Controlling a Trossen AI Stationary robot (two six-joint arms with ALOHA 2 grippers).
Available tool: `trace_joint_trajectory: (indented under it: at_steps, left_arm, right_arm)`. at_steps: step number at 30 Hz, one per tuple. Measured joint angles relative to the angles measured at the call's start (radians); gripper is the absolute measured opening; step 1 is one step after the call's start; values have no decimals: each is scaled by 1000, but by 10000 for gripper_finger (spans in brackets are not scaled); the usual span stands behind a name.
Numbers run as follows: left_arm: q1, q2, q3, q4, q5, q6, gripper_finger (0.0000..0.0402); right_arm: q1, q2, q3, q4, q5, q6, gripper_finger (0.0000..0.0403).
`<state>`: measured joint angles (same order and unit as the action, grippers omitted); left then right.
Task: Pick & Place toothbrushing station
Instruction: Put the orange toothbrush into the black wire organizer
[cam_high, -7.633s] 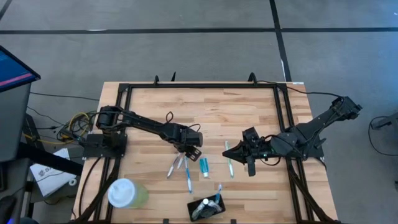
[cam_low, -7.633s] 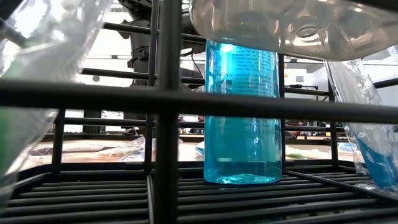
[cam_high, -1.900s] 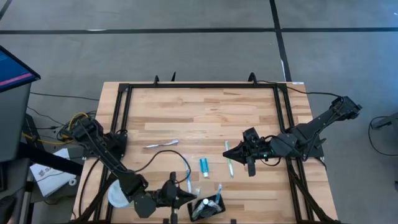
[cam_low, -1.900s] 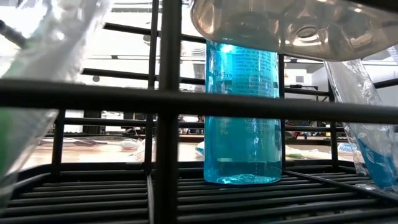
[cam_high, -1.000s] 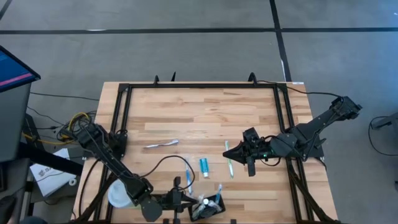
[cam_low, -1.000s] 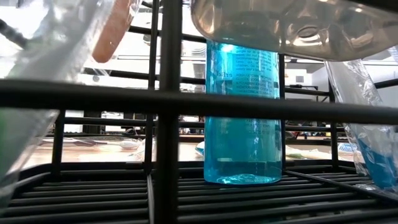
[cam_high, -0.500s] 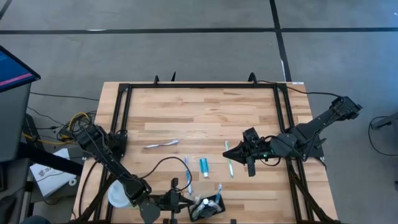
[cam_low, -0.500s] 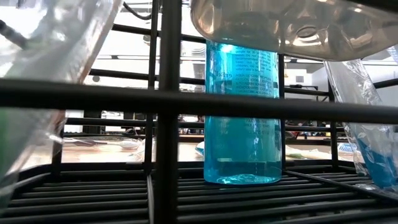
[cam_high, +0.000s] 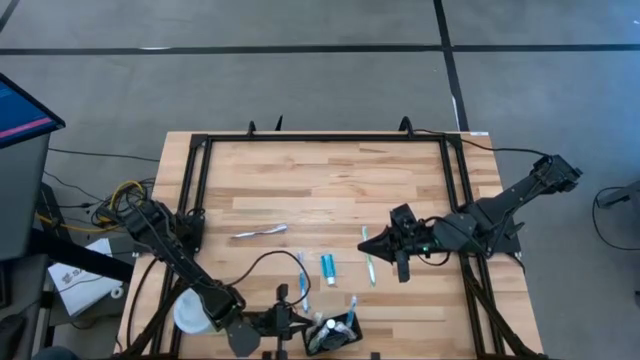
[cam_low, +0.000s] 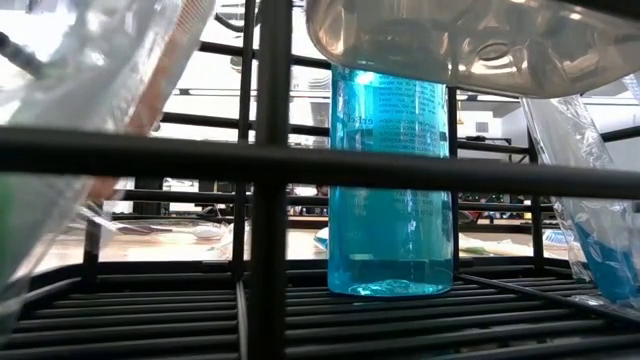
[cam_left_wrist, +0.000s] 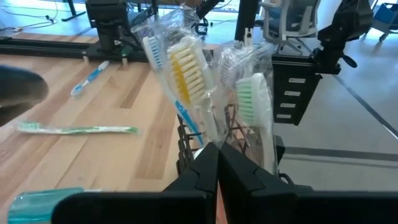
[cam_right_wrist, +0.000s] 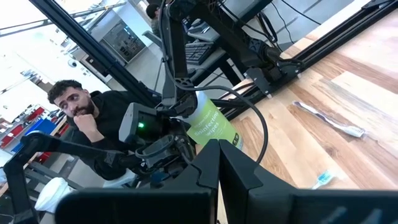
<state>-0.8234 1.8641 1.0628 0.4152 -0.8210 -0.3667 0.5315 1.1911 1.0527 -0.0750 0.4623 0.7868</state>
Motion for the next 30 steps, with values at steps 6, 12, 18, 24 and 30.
trace_joint_trajectory:
  at_steps: [6, 12, 18, 24, 30]
  left_arm:
    - [0, 5, 2, 5, 7, 18, 1]
    - [-1, 6, 2, 5, 50, 31, 1]
    - [-1, 6, 2, 5, 69, 83, 1]
    - [2, 7, 1, 5, 60, 107, 1]
    - [1, 8, 1, 5, 60, 111, 1]
  right_arm:
    - [-11, 0, 0, 0, -20, 0, 0]
    - [-17, 0, 0, 0, -20, 0, 0]
    - [-17, 0, 0, -1, -20, 0, 0]
    - [-17, 0, 0, -3, -46, 2, 0]
    - [-17, 0, 0, -9, -47, 26, 0]
